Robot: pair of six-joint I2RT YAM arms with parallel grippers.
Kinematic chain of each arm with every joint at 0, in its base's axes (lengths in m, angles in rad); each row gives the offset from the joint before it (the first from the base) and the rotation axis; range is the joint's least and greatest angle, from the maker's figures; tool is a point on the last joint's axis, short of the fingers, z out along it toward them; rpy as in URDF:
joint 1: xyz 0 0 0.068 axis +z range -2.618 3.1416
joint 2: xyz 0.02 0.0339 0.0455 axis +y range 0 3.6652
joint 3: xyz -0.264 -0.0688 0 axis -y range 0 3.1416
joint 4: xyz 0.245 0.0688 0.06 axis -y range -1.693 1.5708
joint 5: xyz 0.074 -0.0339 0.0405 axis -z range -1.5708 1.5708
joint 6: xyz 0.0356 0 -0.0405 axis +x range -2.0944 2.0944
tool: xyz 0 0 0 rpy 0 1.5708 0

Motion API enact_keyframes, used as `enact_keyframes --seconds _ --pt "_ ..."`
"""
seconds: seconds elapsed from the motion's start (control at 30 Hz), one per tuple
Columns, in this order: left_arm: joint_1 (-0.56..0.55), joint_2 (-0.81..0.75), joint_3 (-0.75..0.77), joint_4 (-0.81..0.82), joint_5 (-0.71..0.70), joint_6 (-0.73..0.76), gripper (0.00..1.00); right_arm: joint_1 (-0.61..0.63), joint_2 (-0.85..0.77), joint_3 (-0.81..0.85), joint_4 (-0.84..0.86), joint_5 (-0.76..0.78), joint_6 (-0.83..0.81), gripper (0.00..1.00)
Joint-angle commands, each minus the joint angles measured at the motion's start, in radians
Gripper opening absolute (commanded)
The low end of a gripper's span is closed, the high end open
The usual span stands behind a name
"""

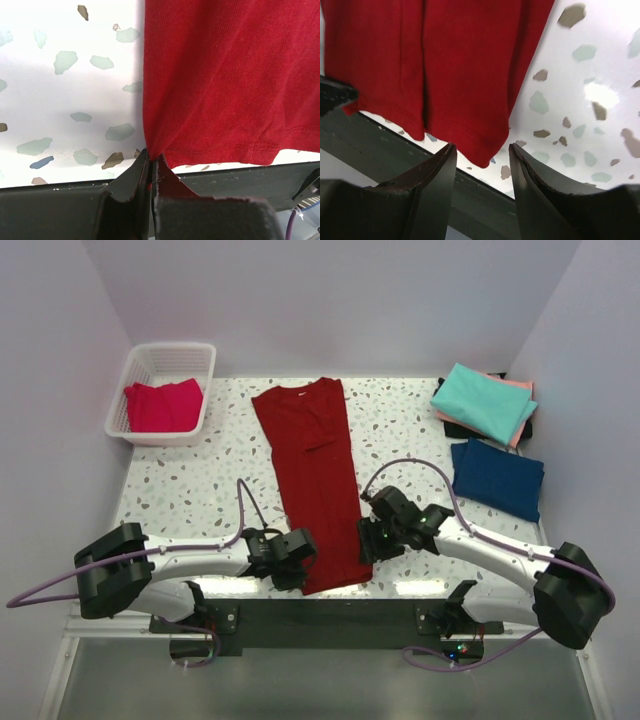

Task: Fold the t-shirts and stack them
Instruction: Fold the tshirt

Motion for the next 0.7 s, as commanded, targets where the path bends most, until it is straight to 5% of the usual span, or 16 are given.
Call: enact_keyframes --seconds 0.0,0.67 --pt "-0.008 0.028 -0.047 -0.085 -0.030 -0.015 0.00 0.028 -0.020 -0.042 -0.001 -0.009 0.054 0.50" --pt "-0.008 0.007 -0.099 -0.050 -0.017 -0.027 0.00 0.084 0.113 -0.065 0.145 -0.014 0.097 0.44"
